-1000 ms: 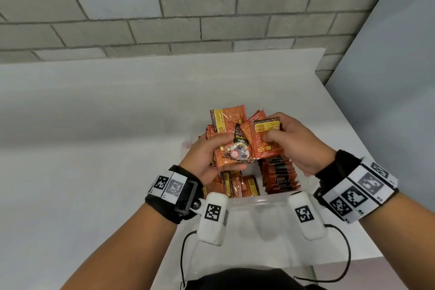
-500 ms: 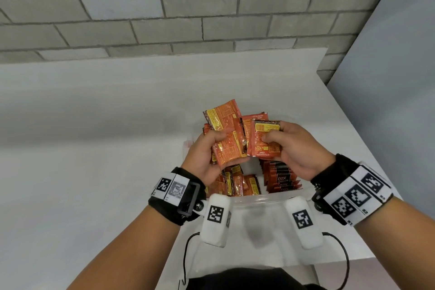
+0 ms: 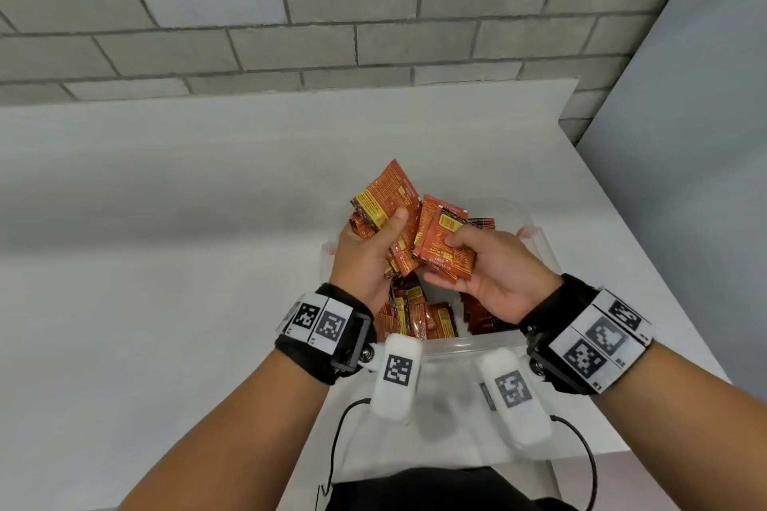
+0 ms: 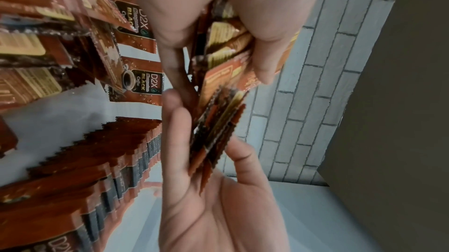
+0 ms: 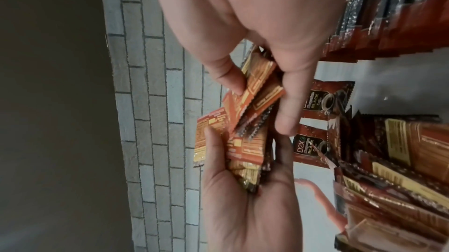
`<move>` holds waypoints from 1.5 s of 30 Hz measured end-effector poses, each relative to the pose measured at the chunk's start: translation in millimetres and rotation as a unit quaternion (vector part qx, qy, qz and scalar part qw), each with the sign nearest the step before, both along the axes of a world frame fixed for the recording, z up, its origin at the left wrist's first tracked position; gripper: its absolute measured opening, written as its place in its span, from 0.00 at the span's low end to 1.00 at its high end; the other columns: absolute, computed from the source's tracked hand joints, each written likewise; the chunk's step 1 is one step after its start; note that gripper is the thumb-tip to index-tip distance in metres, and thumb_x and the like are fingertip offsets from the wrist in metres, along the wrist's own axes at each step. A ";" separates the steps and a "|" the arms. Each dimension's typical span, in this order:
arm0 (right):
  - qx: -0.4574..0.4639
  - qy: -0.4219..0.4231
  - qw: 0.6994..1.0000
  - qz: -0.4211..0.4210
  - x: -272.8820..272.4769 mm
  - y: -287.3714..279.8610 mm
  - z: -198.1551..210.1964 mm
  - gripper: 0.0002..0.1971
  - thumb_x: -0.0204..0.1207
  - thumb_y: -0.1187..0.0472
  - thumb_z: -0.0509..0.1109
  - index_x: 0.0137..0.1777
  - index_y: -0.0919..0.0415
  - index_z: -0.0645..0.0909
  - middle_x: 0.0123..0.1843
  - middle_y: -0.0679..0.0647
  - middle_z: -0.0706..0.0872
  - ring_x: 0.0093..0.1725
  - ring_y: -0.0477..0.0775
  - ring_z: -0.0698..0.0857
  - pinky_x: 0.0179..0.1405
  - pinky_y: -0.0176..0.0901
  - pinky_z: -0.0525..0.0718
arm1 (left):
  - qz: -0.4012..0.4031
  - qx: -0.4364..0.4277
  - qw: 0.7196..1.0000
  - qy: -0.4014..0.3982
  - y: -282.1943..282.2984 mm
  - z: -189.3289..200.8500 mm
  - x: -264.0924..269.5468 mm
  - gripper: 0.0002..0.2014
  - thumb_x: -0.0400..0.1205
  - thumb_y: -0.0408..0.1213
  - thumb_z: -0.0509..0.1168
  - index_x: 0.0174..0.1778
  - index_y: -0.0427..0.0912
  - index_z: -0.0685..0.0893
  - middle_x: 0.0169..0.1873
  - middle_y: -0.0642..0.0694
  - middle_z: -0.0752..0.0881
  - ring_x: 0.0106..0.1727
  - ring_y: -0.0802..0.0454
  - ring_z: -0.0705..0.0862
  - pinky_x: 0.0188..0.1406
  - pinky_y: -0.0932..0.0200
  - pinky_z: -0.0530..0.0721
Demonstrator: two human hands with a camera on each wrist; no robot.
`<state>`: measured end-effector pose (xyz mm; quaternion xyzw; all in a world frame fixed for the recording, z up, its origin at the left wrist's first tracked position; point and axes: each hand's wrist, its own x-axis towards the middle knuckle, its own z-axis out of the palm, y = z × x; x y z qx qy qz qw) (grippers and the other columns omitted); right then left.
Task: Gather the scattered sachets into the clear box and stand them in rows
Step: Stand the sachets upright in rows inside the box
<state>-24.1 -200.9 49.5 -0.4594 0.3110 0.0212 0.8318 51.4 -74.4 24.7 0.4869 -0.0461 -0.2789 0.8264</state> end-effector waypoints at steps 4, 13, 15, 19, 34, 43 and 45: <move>-0.027 0.017 0.999 -0.014 -2.8 -6.4 0.8 0.07 0.81 0.68 0.63 0.56 0.63 0.79 0.48 0.59 0.91 0.46 0.56 0.90 0.43 0.54 0.91 | -0.002 -0.004 0.999 0.041 3.2 0.8 4.2 0.12 0.82 0.39 0.65 0.60 0.40 0.84 0.51 0.40 0.90 0.51 0.44 0.89 0.49 0.49 0.88; -0.052 -0.048 0.995 -0.071 -8.1 -19.2 7.4 0.09 0.81 0.69 0.60 0.54 0.58 0.79 0.46 0.57 0.91 0.43 0.54 0.89 0.37 0.47 0.85 | -0.048 0.051 0.997 0.016 3.3 -5.6 5.6 0.16 0.81 0.34 0.66 0.64 0.36 0.80 0.58 0.35 0.87 0.54 0.40 0.88 0.50 0.47 0.88; -0.052 -0.052 0.995 -0.067 -7.9 -20.4 7.3 0.09 0.81 0.69 0.61 0.56 0.58 0.79 0.48 0.57 0.90 0.45 0.53 0.89 0.40 0.47 0.84 | -0.077 0.066 0.995 0.001 4.6 -7.2 4.9 0.15 0.78 0.34 0.69 0.61 0.38 0.82 0.56 0.36 0.88 0.53 0.39 0.88 0.54 0.44 0.87; -0.066 -0.048 0.996 -0.029 -5.5 -20.0 5.8 0.13 0.81 0.70 0.61 0.63 0.63 0.77 0.56 0.61 0.88 0.50 0.54 0.88 0.47 0.47 0.85 | -0.172 0.078 0.982 -0.026 4.7 -6.5 1.9 0.18 0.74 0.39 0.70 0.60 0.39 0.84 0.52 0.37 0.89 0.52 0.39 0.88 0.50 0.48 0.88; -0.190 -0.086 0.972 0.111 -2.7 -1.1 12.9 0.15 0.79 0.73 0.62 0.63 0.59 0.75 0.53 0.54 0.88 0.51 0.50 0.87 0.50 0.41 0.84 | -0.203 -0.041 0.978 0.018 -0.8 -2.8 2.4 0.37 0.60 0.63 0.78 0.61 0.43 0.86 0.57 0.36 0.87 0.56 0.41 0.88 0.54 0.47 0.87; -0.568 -0.024 0.777 0.270 0.1 -6.7 17.9 0.40 0.75 0.44 0.69 0.83 0.45 0.53 0.84 0.47 0.49 0.82 0.51 0.50 0.77 0.47 0.55 | -0.183 -0.068 0.973 0.121 -1.9 -5.3 4.0 0.14 0.70 0.30 0.63 0.50 0.35 0.86 0.43 0.36 0.84 0.41 0.43 0.85 0.38 0.52 0.88; -0.584 -0.040 0.773 0.245 -0.7 -6.7 22.2 0.46 0.71 0.43 0.73 0.83 0.44 0.49 0.84 0.44 0.46 0.82 0.49 0.47 0.81 0.52 0.54 | -0.177 -0.041 0.975 0.132 -1.6 -3.3 3.3 0.16 0.68 0.31 0.64 0.51 0.33 0.83 0.43 0.35 0.83 0.40 0.43 0.84 0.38 0.52 0.87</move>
